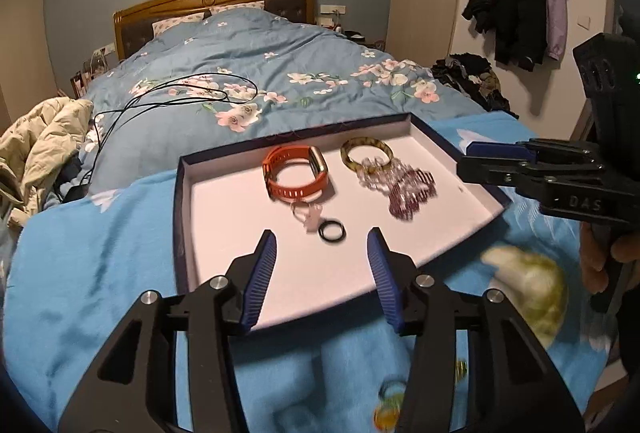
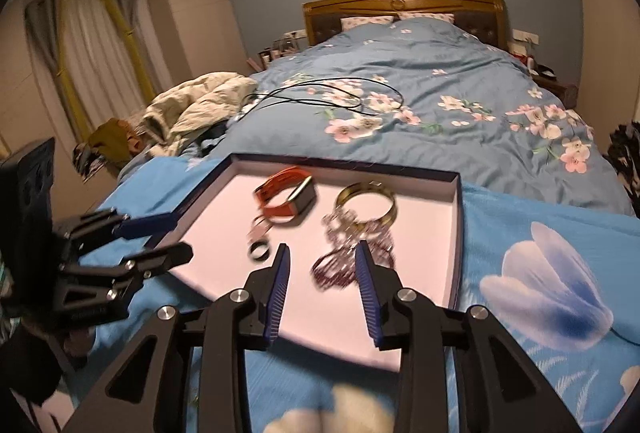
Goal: Organize jewelry
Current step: 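Withdraw both tools from the tray toward the remaining rings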
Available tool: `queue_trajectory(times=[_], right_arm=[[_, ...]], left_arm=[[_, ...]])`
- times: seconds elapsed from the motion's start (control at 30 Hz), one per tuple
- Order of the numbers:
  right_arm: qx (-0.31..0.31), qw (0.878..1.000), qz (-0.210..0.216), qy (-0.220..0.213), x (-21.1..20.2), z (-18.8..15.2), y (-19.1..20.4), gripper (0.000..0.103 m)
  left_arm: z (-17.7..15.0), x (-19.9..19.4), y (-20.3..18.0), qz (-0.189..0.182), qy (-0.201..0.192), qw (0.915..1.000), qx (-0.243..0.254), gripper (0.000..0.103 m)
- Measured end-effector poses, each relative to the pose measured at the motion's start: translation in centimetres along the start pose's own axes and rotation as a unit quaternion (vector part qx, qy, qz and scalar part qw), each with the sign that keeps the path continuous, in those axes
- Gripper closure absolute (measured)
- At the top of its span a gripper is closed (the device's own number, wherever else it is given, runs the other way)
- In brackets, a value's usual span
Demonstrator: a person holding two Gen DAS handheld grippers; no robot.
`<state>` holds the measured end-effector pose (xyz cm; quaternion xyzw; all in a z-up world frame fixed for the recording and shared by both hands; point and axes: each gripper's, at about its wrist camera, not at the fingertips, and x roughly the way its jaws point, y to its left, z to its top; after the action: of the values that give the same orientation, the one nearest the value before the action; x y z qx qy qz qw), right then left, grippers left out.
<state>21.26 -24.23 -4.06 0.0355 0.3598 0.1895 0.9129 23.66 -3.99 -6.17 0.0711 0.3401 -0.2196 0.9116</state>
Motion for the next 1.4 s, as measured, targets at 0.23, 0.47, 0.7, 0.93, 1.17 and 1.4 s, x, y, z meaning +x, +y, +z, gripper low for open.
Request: queue_trajectory(times=[0.23, 0.47, 0.7, 0.93, 1.17, 1.4], right_arm=[[-0.035, 0.999, 0.034, 0.020, -1.8, -3.4, 3.2, 0.071], [-0.060, 0.995, 0.055, 0.056, -1.6, -7.3, 6.4, 0.071], [-0.046, 0.993, 0.070, 0.078, -1.0, -9.2, 7.3, 0.071], [-0.045, 0.993, 0.066, 0.091, -0.2, -9.7, 8.1, 0.071], [-0.041, 0.993, 0.063, 0.096, 0.2, -9.6, 8.1, 0.071], [-0.040, 0.992, 0.061, 0.099, 0.3, -9.6, 8.2, 0.073]], left_arm=[[-3.7, -3.1, -1.0, -0.004, 0.009, 0.9995, 0.029, 0.055], [-7.7, -4.5, -2.0, -0.019, 0.040, 0.9982, 0.040, 0.055], [-10.0, -4.9, -3.3, -0.028, 0.063, 0.9965, 0.046, 0.055], [-9.7, -4.3, -3.6, -0.033, 0.078, 0.9954, 0.045, 0.061], [-9.5, -3.6, -3.5, -0.041, 0.089, 0.9945, 0.036, 0.068], [-9.3, -3.3, -3.5, -0.042, 0.092, 0.9943, 0.033, 0.075]])
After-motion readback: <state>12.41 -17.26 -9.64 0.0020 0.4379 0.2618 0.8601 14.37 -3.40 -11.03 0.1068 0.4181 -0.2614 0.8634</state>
